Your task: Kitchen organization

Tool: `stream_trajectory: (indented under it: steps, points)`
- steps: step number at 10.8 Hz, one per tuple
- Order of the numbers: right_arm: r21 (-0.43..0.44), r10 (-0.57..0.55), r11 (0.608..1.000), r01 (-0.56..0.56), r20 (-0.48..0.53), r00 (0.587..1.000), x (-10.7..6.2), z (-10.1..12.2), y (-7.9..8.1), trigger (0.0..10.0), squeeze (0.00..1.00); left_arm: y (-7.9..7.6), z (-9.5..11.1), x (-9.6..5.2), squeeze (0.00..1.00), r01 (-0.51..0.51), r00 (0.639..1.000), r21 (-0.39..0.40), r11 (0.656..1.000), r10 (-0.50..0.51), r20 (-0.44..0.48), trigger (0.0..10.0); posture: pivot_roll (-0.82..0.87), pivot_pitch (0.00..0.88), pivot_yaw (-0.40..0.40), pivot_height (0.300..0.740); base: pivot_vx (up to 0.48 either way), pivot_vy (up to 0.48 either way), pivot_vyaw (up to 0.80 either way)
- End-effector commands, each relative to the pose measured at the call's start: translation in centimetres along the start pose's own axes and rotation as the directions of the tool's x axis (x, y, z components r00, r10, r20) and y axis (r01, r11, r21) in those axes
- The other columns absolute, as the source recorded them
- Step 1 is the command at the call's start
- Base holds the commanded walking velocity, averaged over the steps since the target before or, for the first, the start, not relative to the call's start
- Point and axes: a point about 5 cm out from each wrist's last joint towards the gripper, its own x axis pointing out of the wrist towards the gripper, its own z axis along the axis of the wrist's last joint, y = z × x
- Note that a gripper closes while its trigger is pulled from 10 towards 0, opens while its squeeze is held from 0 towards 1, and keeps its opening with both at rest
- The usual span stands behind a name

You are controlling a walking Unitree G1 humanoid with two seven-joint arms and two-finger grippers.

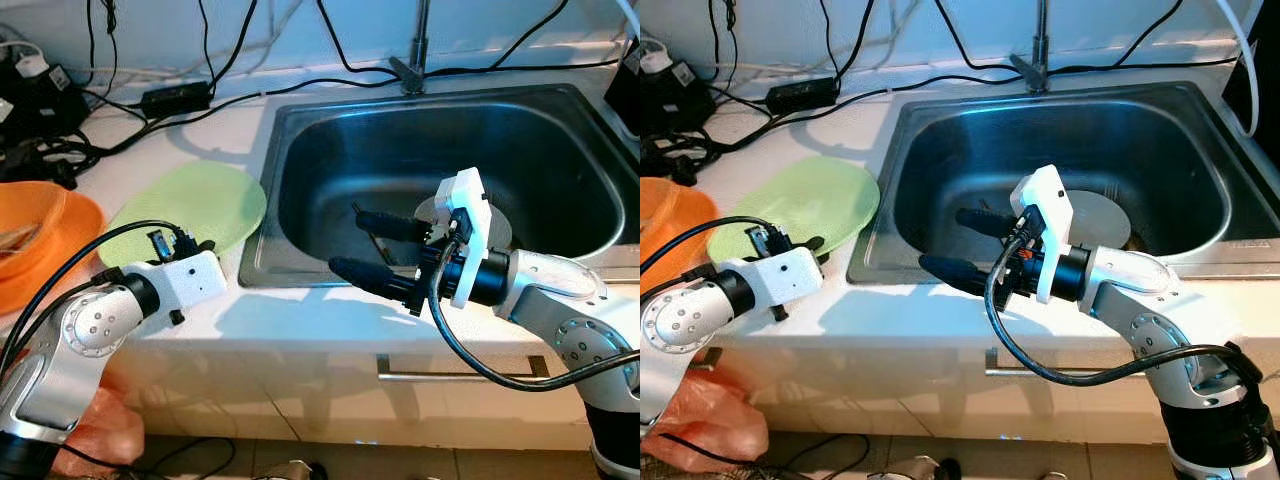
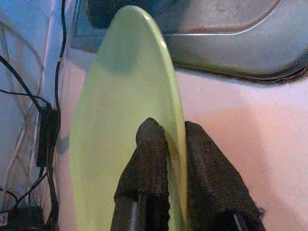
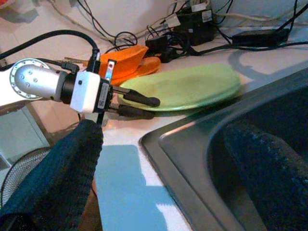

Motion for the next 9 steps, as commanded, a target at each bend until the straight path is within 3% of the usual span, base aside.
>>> stream_trajectory:
  steps: [1, 5, 7, 9]
  points:
    - [-0.002, 0.03, 1.0, -0.03, -0.002, 1.0, 0.2, -0.1, 0.5, 10.0, 0.0, -3.9, -1.9, 0.4, 0.0, 0.161, 0.982, -0.073, 0.984, -0.167, -0.086, 0.0, 0.15, 0.128, 0.108, 0.74, 0.0, 0.0, 0.0]
    - [0.004, 0.025, 1.0, -0.025, -0.004, 1.0, 0.3, -0.2, 0.5, 10.0, 0.0, -3.4, -1.6, 0.7, 0.0, 0.121, 0.99, -0.06, 0.991, -0.125, -0.065, 0.0, 0.15, 0.128, 0.111, 0.74, 0.0, 0.0, 0.0]
    - [0.007, 0.011, 1.0, -0.011, 0.008, 1.0, 0.4, -0.1, 0.3, 10.0, 0.0, -2.5, -0.3, 1.2, 0.0, 0.021, 1.0, -0.011, 1.0, -0.021, 0.01, 0.0, 0.15, 0.127, 0.11, 0.74, 0.0, 0.0, 0.0]
    - [0.092, -0.074, 0.994, 0.066, 0.085, 0.994, 0.7, 0.3, -0.7, 10.0, 0.0, -1.1, 2.2, 1.6, 0.0, -0.141, 0.981, 0.043, 0.989, 0.134, 0.142, 0.0, 0.15, 0.125, 0.107, 0.74, 0.0, 0.0, 0.0]
